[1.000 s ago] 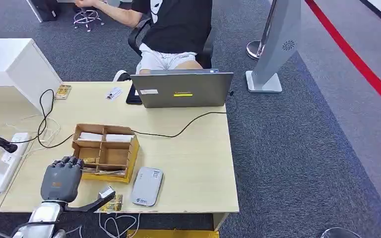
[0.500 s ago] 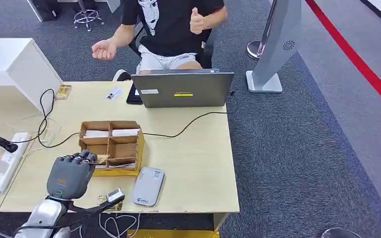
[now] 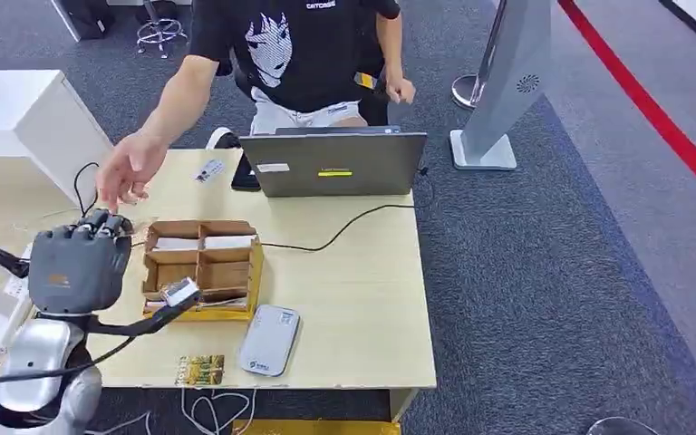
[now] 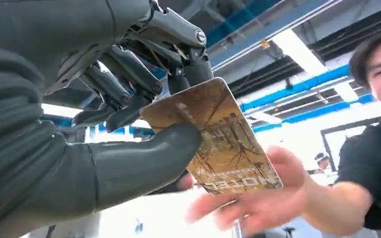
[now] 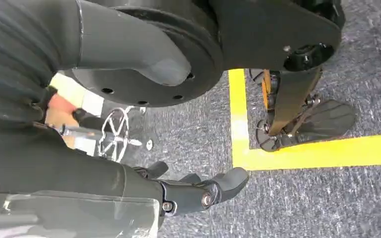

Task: Pass the card to the sensor for recognition and then transmit it.

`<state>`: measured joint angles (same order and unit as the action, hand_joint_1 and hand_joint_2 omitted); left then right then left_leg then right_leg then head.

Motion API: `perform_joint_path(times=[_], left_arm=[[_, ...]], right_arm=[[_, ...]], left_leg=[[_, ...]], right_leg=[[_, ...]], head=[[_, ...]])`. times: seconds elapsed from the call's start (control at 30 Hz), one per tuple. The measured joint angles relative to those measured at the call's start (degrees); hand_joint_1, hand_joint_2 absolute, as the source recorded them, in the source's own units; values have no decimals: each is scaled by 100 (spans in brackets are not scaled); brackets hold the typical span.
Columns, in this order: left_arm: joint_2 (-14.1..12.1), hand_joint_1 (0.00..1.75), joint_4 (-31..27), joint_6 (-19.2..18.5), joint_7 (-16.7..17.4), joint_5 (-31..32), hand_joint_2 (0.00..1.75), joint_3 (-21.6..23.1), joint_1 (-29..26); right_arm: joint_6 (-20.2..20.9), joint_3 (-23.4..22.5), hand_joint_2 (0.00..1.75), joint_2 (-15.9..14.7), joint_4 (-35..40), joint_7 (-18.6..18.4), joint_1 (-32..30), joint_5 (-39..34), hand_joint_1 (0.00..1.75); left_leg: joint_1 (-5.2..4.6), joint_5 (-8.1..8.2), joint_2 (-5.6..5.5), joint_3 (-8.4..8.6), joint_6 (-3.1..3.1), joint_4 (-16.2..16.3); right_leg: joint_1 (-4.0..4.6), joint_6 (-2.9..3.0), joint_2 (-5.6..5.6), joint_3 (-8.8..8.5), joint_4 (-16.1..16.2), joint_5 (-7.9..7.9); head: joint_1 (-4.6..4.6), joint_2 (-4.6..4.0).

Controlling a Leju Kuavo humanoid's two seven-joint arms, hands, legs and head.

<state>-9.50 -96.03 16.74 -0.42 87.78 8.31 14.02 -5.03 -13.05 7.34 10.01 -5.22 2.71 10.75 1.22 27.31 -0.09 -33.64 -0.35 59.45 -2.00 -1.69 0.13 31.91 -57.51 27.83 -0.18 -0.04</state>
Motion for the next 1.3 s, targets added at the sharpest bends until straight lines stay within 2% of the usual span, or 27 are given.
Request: perform_joint_path(times=[0.1, 0.17, 0.27, 0.43, 0.47, 0.5, 0.6, 0.63, 0.73, 0.87, 1.03, 1.13, 1.2, 1.3], left_arm=[[-307, 175, 671, 7, 346, 0, 175, 2, 559], [-466, 175, 1108, 31, 413, 2, 175, 2, 855], [-545, 175, 1593, 77, 449, 2, 175, 4, 1070], [-582, 175, 1980, 125, 438, 2, 175, 2, 1209], [-580, 68, 2006, 144, 396, 2, 175, 0, 1209], [-580, 23, 2032, 157, 383, 2, 175, 0, 1209], [-578, 23, 2067, 192, 335, 2, 175, -7, 1187], [-578, 0, 2069, 210, 333, 0, 175, -15, 1168], [-576, 0, 2071, 232, 315, 2, 175, -37, 1144], [-442, 0, 1892, 374, -35, 2, 175, -199, 936], [65, 0, 659, 630, -639, -15, 175, -575, 105], [308, 0, 9, 684, -756, -61, 175, -750, -279], [482, 0, -448, 896, -940, -397, 175, -858, -563], [782, 0, -1431, 1329, -1281, -934, 175, -1021, -1254]], right_arm=[[51, 22, 175, 0, 7, 22, 13, 116, 0], [79, 24, 175, 0, 7, 33, 13, 173, 0], [85, 31, 175, 0, 7, -2, 21, 204, 0], [81, 31, 175, 0, 7, -28, 18, 217, 0], [74, 31, 175, 0, 4, -35, 18, 232, 0], [72, 31, 175, 0, 7, -37, 18, 243, 0], [66, 31, 175, 0, 7, -76, 19, 248, 0], [66, 31, 175, 0, 7, -81, 19, 252, 0], [66, 31, 175, 0, 7, -87, 19, 261, 0], [61, 28, 175, 0, 7, -87, 18, 261, 0], [-24, -48, 175, 28, 4, -131, 12, 197, 0], [-55, -116, 175, 44, 7, -138, 6, 175, 0], [-124, -155, 175, 48, 7, -181, 8, 112, 0], [-267, -286, 175, 57, 7, -240, -20, -2, 0]], left_leg=[[0, -2, 14, 2, 0, 0], [-1, -3, 12, 2, 0, 0], [-1, -3, 10, 1, 0, 1], [-2, -1, 14, 0, 1, 1], [-2, -1, 14, -1, 1, 1], [-2, -1, 13, -1, 1, 1], [-2, 0, 10, -3, 2, 1], [-2, 0, 10, -3, 2, 0], [-2, 0, 10, -3, 2, 0], [-2, 0, 12, -3, 2, -1], [-5, 7, 13, -8, 5, 1], [-5, 9, 12, -11, 5, 0], [-4, 9, 14, -12, 4, -1], [-4, 15, 19, -15, 0, -4]], right_leg=[[0, 8, 11, 8, -1, -10], [-1, 7, 11, 6, -1, -11], [-1, 7, 9, 4, -1, -10], [-2, 7, 15, 6, -1, -10], [-2, 7, 15, 6, -1, -10], [-2, 7, 15, 7, -1, -10], [-2, 7, 12, 7, -1, -9], [-1, 7, 12, 7, 0, -9], [-1, 7, 12, 8, 0, -8], [-2, 7, 13, 7, 0, -9], [-4, 4, 15, 9, 4, -6], [-4, 1, 12, 12, 4, -4], [-3, 1, 12, 12, 4, -4], [-3, -1, 21, 11, 3, 2]], head=[[5, 0], [3, 0], [5, 0], [5, 0], [5, 0], [7, 0], [5, 0], [5, 0], [5, 0], [5, 0], [7, 0], [5, 0], [7, 0], [5, 0]])
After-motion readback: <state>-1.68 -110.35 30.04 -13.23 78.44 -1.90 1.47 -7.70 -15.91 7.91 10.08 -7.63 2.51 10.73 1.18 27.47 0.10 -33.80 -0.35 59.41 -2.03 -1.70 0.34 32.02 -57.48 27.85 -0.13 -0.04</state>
